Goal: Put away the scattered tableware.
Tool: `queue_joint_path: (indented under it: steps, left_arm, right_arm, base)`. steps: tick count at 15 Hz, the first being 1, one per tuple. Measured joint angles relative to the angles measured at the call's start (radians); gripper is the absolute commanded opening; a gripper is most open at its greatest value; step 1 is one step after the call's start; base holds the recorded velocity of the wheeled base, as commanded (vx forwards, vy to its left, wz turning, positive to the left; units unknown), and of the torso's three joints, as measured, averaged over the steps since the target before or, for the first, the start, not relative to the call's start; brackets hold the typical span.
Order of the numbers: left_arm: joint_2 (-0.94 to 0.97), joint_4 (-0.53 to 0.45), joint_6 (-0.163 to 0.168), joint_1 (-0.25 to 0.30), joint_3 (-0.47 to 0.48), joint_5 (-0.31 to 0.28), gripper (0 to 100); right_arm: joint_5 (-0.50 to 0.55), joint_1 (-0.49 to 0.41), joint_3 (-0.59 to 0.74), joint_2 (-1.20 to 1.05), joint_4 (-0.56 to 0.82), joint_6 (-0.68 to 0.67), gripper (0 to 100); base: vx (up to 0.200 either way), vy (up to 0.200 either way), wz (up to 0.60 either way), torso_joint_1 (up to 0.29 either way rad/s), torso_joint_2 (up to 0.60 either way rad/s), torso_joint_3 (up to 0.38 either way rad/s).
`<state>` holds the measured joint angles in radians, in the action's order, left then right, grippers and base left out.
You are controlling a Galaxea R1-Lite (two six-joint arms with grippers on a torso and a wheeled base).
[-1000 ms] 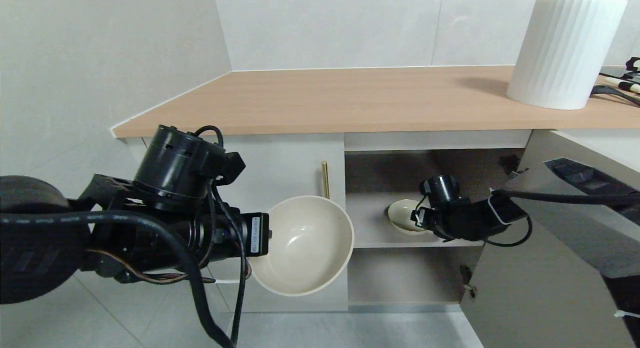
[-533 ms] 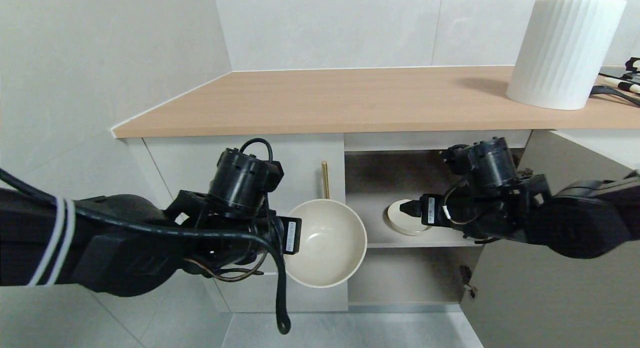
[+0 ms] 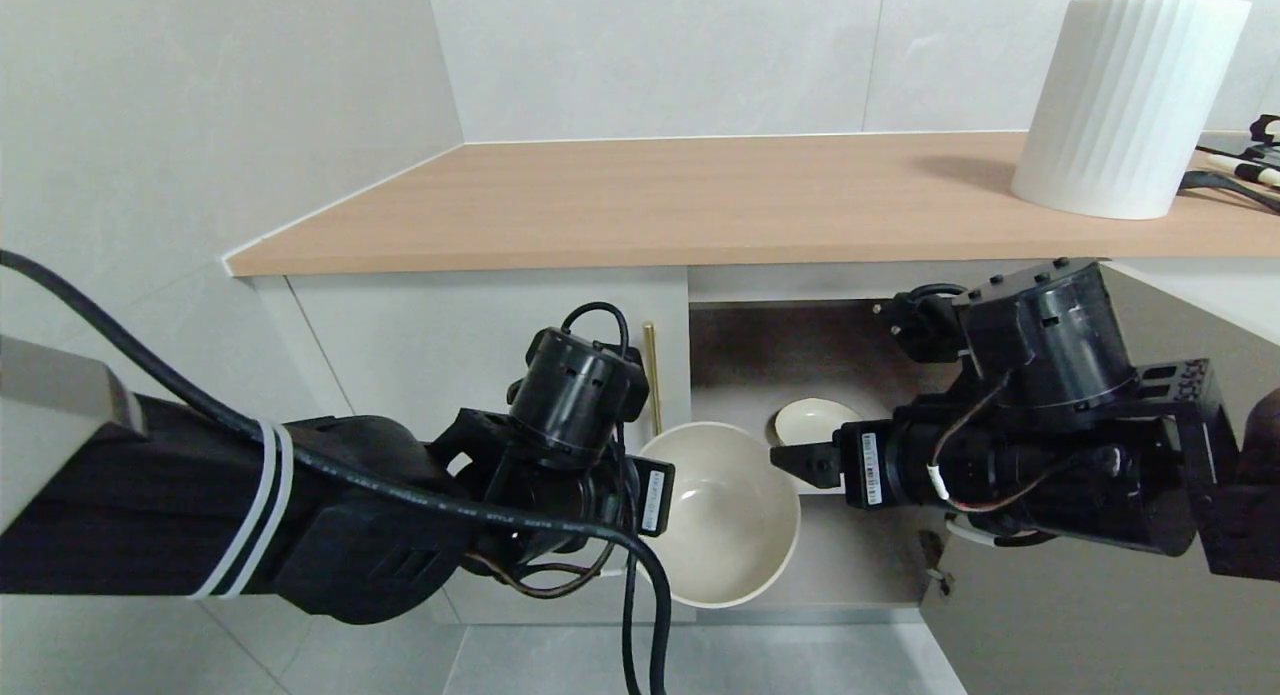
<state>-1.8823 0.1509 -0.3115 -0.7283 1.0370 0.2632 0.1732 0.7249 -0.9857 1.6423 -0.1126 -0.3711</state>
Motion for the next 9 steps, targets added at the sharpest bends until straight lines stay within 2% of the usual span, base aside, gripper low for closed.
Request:
queue_joint_path:
  steps: [8,9]
  left_arm:
    - [0.001,0.015,-0.004,-0.031,0.000,0.035,0]
    - [0.001,0.015,-0.004,-0.034,-0.001,0.037,0]
  right_arm:
    - [0.006,0.013,-0.010,0.108,-0.024,-0.006,100]
    - [0.008,0.013,-0.011,0.121,-0.033,-0.007,0]
  base:
    - [0.000,0.000,0.00,0.000,0.00,0.000]
    - [0.000,0.000,0.00,0.000,0.00,0.000]
